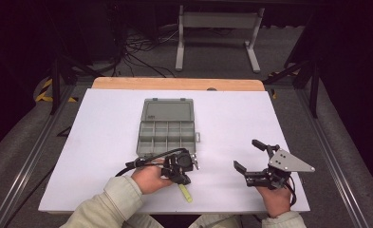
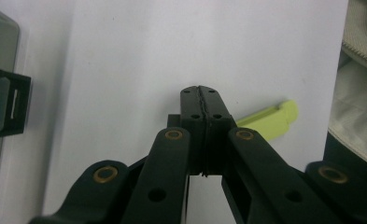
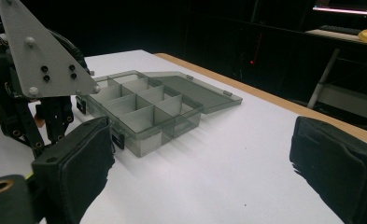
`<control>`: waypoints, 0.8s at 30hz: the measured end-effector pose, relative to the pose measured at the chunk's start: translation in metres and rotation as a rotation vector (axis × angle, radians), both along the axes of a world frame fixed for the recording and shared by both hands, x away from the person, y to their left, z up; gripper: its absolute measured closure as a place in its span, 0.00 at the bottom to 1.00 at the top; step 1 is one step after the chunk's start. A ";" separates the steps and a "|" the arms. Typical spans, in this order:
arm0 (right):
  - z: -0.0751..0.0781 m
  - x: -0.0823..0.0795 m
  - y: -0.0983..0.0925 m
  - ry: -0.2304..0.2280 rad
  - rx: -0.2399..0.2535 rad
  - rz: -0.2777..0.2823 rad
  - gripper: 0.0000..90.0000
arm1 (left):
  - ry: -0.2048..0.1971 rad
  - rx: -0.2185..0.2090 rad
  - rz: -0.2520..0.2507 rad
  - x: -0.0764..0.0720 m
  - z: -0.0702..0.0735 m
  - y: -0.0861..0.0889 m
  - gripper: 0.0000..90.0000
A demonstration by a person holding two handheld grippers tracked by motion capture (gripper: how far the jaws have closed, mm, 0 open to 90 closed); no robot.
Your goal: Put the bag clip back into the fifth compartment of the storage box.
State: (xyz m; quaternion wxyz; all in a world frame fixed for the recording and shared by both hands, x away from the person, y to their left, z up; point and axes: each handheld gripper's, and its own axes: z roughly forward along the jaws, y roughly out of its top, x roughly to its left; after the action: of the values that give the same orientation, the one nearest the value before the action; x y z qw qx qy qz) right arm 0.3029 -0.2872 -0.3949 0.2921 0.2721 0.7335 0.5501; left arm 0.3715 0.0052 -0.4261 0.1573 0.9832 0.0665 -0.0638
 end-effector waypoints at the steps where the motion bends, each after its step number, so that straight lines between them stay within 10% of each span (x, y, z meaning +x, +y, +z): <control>1: 0.000 0.000 0.000 0.001 0.001 0.001 0.08 | 0.000 0.000 0.000 0.000 0.000 0.000 1.00; 24: -0.001 0.001 0.000 0.007 0.003 0.006 0.08 | 0.049 0.055 -0.040 -0.014 0.000 0.016 1.00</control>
State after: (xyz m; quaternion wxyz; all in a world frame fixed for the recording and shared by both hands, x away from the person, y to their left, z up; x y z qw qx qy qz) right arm 0.3042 -0.2868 -0.3958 0.2875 0.2725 0.7346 0.5509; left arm 0.3579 0.0207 -0.4257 0.1271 0.9865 0.0526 -0.0893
